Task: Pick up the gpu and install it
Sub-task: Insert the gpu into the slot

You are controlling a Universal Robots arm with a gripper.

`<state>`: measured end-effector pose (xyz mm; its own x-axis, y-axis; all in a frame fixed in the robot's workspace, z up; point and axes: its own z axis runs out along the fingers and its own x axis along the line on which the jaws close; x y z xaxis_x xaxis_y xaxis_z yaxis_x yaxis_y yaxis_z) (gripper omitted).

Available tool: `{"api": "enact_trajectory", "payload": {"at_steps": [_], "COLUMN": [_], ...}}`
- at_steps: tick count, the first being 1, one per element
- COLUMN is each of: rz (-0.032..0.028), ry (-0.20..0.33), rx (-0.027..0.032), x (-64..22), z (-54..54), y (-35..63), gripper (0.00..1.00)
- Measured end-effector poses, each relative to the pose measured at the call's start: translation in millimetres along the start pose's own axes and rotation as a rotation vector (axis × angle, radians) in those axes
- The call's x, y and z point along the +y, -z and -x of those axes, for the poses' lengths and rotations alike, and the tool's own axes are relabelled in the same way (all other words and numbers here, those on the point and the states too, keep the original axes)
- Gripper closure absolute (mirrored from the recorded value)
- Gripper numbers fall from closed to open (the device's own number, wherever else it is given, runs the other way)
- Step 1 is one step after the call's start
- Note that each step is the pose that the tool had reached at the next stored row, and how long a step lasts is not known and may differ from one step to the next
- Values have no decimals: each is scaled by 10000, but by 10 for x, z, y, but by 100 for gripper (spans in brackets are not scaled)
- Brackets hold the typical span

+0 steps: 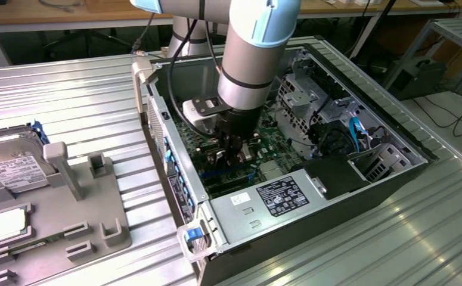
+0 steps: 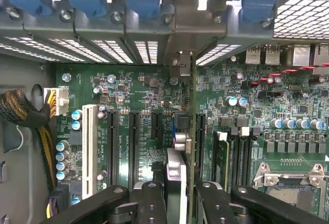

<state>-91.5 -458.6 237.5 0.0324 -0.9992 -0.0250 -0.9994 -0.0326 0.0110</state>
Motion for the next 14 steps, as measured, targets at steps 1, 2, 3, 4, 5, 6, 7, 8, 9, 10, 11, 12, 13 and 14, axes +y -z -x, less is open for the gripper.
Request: {"api": "enact_trajectory", "payload": {"at_steps": [1,2,3,4,5,6,7,8,9,10,11,12,13,14], "rz": [0,2,1,1,1,1,1,3,-1,2,3,2,3,3], "ry": [0,-1,-1,-1,-1,-1,0,0,0,-4,-5,-5,-6,-9], "rx": [19,22,22,23,23,23,24,29,21,23,23,23,25,26], "x": [-1,1,0,0,0,0,1,1,0,-2,-1,-2,-3,-15], "z": [8,9,8,8,8,9,-4,-6,-5,-4,-4,-4,-4,-5], "y": [6,24,24,24,24,40,40,7,4,65,65,65,66,66], "gripper": [72,72,72,72,72,72,72,72,72,72,72,72,72,72]}}
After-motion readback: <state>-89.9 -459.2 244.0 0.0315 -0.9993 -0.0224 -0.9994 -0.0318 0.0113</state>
